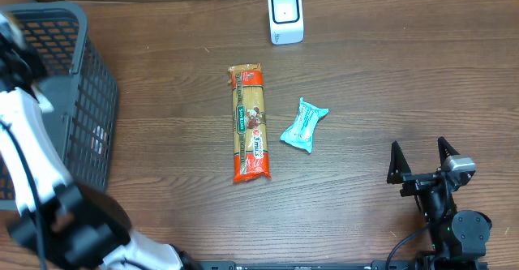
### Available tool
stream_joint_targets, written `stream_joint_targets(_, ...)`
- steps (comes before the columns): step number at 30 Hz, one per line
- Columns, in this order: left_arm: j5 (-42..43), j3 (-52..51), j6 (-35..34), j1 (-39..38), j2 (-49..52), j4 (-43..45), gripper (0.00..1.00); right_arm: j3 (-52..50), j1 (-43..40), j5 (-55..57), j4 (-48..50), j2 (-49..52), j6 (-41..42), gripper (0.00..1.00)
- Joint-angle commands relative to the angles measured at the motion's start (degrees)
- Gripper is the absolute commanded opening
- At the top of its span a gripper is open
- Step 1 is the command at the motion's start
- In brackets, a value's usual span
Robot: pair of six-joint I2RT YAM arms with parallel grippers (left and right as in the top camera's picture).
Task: Scan the item barcode
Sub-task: 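Grasp the white tube in the basket with the left gripper, then place the white tube on the table left of the spaghetti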
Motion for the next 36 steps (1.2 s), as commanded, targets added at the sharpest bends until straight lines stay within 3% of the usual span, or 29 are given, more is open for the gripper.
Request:
stream_joint_targets(1,0.59,5.66,-8.17,-4.42,-11.67,-2.10,0.04,-0.61,0.31,-0.02,0.20,-0.52,-0.07,1.00)
stream_joint_targets(8,9.81,4.46,-9.84,-21.46,-19.50,-20.48,0.04,-0.61,0.31,-0.02,0.20,-0.52,-0.07,1.00)
stream_joint_targets(13,7.58,-4.39,-18.47,-34.86,-15.15,-27.93,0.04,-0.61,0.31,-0.02,0.20,-0.52,-0.07,1.00)
stream_joint_targets(21,7.08,-22.64,-30.71,-44.83,-0.20,-19.41,0.04,-0.61,0.31,-0.02,0.20,-0.52,-0.07,1.00)
stream_joint_targets(29,4.76,-25.97,-34.84,-46.75,11.41,-14.64,0.07,-0.61,0.31,-0.04,0.20,-0.52,-0.07,1.00)
stream_joint_targets(30,4.76,-25.97,-35.15,-46.71,11.93,-14.60,0.13,-0.61,0.31,-0.02,0.20,-0.52,-0.07,1.00)
stream_joint_targets(31,4.79,-25.97,-35.10,-46.71,12.39,-14.43,0.31,-0.61,0.31,-0.02,0.20,-0.52,-0.07,1.00)
stream_joint_targets(32,4.79,-25.97,-35.10,-46.71,12.61,-14.34,0.68,-0.61,0.31,-0.02,0.20,-0.52,-0.07,1.00)
stream_joint_targets(33,4.76,-25.97,-35.04,-46.71,12.61,-14.19,0.90,-0.61,0.31,-0.02,0.20,-0.52,-0.07,1.00)
stream_joint_targets(34,4.81,-25.86,-34.91,-46.71,12.59,-14.14,1.00,-0.61,0.31,-0.02,0.20,-0.52,-0.07,1.00)
stream_joint_targets(36,5.70,-24.85,-33.48,-46.71,12.24,-14.53,1.00,-0.61,0.31,-0.02,0.20,-0.52,-0.07,1.00)
